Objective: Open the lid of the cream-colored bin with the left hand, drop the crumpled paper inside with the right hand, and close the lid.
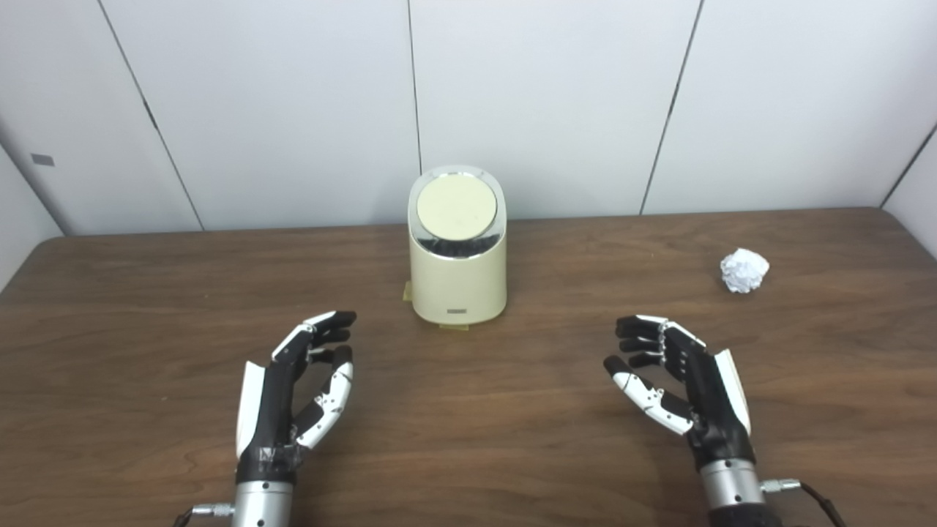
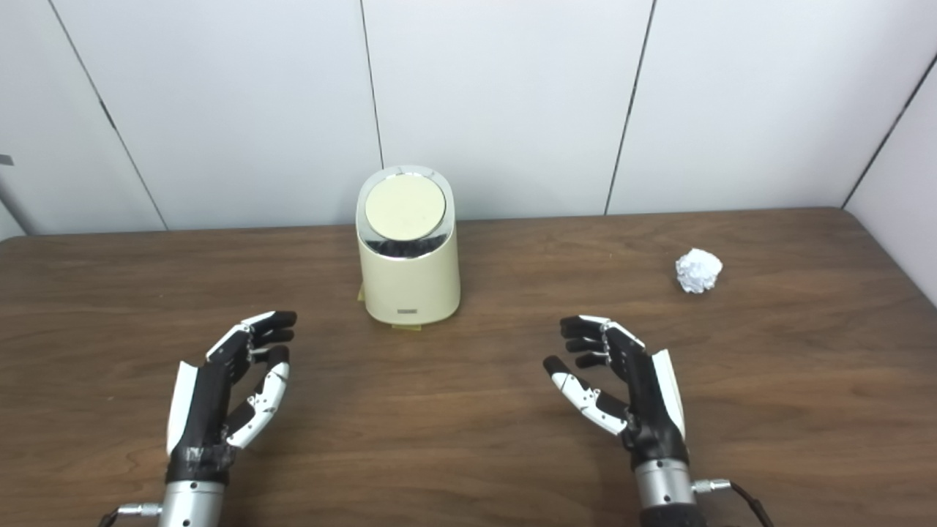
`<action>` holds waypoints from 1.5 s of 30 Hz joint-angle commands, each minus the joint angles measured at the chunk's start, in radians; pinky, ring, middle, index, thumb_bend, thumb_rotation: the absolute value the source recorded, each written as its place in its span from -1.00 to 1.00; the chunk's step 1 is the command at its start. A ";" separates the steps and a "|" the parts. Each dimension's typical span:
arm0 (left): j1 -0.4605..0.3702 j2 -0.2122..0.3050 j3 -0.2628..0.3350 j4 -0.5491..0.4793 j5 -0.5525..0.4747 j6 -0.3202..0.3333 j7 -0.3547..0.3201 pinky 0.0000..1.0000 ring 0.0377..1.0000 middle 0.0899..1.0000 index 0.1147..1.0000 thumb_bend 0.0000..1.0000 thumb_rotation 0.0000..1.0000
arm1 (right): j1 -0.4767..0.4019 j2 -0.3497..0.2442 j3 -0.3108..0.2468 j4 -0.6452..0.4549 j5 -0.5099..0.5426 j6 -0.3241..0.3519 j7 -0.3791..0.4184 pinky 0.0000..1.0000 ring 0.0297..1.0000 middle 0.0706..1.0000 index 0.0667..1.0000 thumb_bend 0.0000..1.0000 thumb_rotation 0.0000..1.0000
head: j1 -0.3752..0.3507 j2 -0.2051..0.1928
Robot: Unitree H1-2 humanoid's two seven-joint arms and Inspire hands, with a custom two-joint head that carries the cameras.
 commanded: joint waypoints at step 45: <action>-0.655 -0.278 0.494 -0.174 0.513 0.670 -0.899 0.97 1.00 1.00 1.00 0.87 -0.08 | -0.038 0.011 -0.004 0.071 0.030 -0.077 -0.012 0.10 0.25 0.27 0.23 -0.42 -0.40 | 0.054 -0.032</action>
